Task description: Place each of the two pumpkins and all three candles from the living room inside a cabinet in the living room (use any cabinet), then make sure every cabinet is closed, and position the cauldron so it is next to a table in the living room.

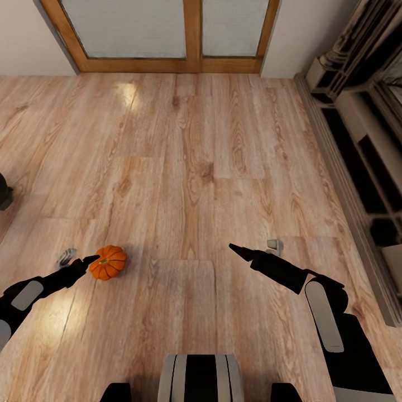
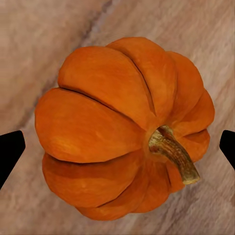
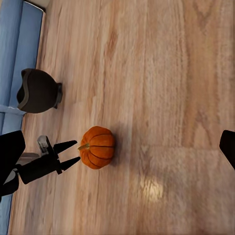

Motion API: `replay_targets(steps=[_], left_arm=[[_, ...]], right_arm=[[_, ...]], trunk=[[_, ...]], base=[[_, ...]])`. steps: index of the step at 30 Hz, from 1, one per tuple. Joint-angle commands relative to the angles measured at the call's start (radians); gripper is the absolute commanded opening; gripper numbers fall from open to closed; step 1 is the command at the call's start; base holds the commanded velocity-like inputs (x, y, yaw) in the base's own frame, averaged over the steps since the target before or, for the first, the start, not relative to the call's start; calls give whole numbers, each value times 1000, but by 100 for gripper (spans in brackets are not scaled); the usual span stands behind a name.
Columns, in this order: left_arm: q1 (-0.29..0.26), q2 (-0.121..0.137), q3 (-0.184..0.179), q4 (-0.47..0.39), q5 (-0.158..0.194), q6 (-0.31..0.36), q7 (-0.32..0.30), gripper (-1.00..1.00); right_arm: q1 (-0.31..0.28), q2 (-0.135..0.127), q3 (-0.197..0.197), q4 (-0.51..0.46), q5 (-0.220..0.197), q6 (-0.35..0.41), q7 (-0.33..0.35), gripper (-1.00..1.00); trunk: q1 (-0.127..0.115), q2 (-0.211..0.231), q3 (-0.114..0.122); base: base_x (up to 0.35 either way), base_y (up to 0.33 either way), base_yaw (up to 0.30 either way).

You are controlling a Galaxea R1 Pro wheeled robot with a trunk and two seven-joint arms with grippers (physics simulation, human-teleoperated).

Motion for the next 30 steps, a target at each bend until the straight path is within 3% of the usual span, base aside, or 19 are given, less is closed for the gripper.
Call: replay_targets(steps=[1, 6, 10, 30], left_arm=[[-1, 1, -7, 0, 10, 2, 0, 100], [-1, 1, -7, 1, 10, 1, 0, 100], [-1, 1, -7, 0, 10, 1, 8, 100], [-1, 1, -7, -4, 10, 2, 7, 100]], right_arm=[[-1, 0, -1, 0, -1, 6, 3, 100], [-1, 0, -1, 0, -1, 6, 3, 100], [-1, 0, -1, 0, -1, 6, 3, 100], [-1, 0, -1, 0, -2, 6, 3, 100]], trunk=[[0, 0, -1], [0, 0, -1], [2, -1, -16], [3, -2, -28]], base=[[0, 0, 0], [0, 0, 0], [0, 0, 0], [0, 0, 0]])
